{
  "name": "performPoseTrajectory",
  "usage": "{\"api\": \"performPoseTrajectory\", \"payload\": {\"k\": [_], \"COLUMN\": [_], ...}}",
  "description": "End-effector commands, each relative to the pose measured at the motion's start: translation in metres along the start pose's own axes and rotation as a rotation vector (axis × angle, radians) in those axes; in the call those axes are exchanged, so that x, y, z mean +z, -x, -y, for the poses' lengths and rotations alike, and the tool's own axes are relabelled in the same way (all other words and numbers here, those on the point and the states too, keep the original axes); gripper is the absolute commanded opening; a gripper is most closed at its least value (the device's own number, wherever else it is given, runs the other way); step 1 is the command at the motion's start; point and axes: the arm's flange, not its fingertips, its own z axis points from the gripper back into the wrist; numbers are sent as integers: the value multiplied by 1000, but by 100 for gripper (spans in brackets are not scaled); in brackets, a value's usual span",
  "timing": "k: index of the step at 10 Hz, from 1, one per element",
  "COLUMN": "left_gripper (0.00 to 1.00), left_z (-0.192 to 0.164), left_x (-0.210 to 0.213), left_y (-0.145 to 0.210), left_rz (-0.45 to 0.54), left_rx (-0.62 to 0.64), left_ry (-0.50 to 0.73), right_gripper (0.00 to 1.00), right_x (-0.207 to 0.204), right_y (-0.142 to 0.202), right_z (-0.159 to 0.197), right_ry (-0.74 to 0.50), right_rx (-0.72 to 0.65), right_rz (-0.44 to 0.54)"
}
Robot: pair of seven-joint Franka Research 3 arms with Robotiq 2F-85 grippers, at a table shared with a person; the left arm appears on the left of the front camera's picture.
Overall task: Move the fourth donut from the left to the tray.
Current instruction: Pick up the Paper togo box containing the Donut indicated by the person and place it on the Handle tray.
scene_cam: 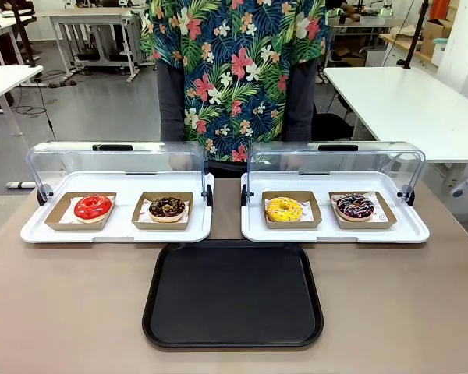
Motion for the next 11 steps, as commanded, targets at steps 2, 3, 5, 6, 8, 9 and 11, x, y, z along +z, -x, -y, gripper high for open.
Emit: {"api": "performPoseTrajectory", "payload": {"k": [2,3,5,6,8,9,11], "left_gripper": [100,100,100,100,100,100,100], "left_z": [1,1,1,1,1,1,1], "left_x": [1,1,1,1,1,1,1], "left_y": [-1,-1,-1,-1,-1,-1,-1], "left_rz": [8,8,8,8,8,8,8], "left_rx": [6,6,6,6,6,6,6], "left_ry": [9,9,9,9,9,9,9], "right_gripper": [100,100,100,100,100,100,100], "right_x": [-2,-2,-2,-2,-2,-2,-2], "right_y": [-2,-2,-2,-2,-2,-2,-2], "right_z": [0,0,0,0,0,0,0], "right_ry": [-2,-2,-2,-2,-2,-2,-2], "right_rx": [14,14,14,14,14,14,14], "right_rz": [25,25,25,25,25,25,25]}}
